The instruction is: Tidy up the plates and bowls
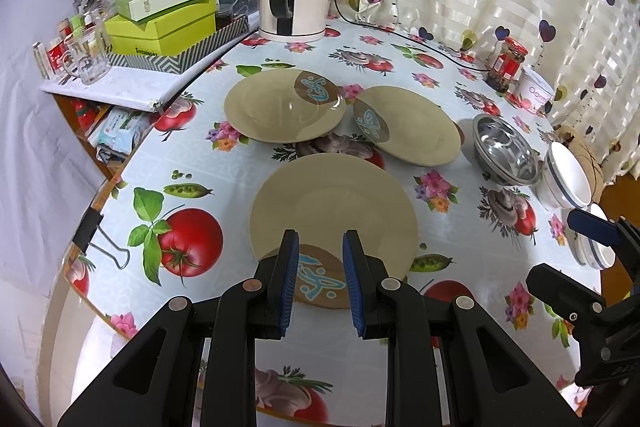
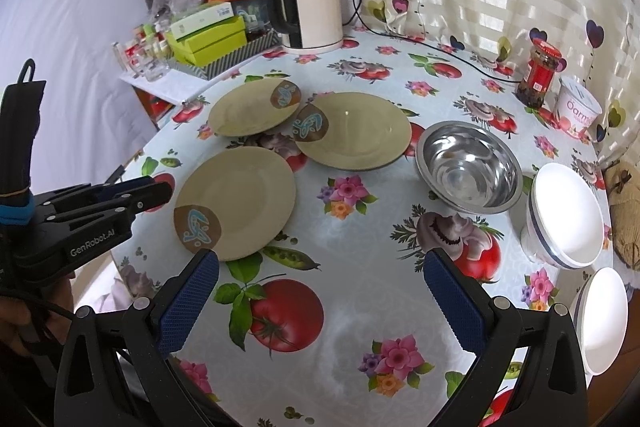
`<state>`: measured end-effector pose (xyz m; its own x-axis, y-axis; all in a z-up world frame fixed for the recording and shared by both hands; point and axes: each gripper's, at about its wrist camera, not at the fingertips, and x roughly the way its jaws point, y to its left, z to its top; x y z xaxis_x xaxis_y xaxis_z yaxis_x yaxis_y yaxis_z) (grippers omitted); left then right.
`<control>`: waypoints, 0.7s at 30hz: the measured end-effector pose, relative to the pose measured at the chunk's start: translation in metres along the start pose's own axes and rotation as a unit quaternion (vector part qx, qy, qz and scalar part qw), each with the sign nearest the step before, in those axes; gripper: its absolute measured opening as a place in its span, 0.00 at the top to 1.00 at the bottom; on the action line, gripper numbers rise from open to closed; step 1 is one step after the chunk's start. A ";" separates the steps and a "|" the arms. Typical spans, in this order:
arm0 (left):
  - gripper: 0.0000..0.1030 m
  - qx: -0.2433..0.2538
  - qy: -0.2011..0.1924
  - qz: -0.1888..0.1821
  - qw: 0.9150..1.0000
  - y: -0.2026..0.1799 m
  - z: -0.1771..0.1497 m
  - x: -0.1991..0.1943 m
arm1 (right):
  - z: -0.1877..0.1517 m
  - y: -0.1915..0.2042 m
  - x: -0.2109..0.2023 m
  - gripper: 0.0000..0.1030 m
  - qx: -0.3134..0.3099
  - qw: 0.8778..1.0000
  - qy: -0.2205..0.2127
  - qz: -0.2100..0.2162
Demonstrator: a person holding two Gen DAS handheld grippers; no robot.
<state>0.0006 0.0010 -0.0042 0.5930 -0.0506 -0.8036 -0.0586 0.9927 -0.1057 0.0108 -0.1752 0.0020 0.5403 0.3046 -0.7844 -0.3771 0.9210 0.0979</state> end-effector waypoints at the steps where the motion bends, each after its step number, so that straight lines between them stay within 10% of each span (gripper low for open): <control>1: 0.77 0.001 0.000 -0.002 1.000 0.000 0.000 0.000 | 0.000 0.000 -0.001 0.00 0.001 1.000 0.000 0.000; 21: 0.77 0.007 -0.001 -0.020 1.000 -0.006 0.002 -0.003 | 0.001 0.001 -0.006 0.00 -0.004 1.000 0.001 -0.004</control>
<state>0.0007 -0.0041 0.0005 0.5958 -0.0892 -0.7982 -0.0243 0.9914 -0.1289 0.0078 -0.1754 0.0077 0.5420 0.2974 -0.7860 -0.3791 0.9212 0.0872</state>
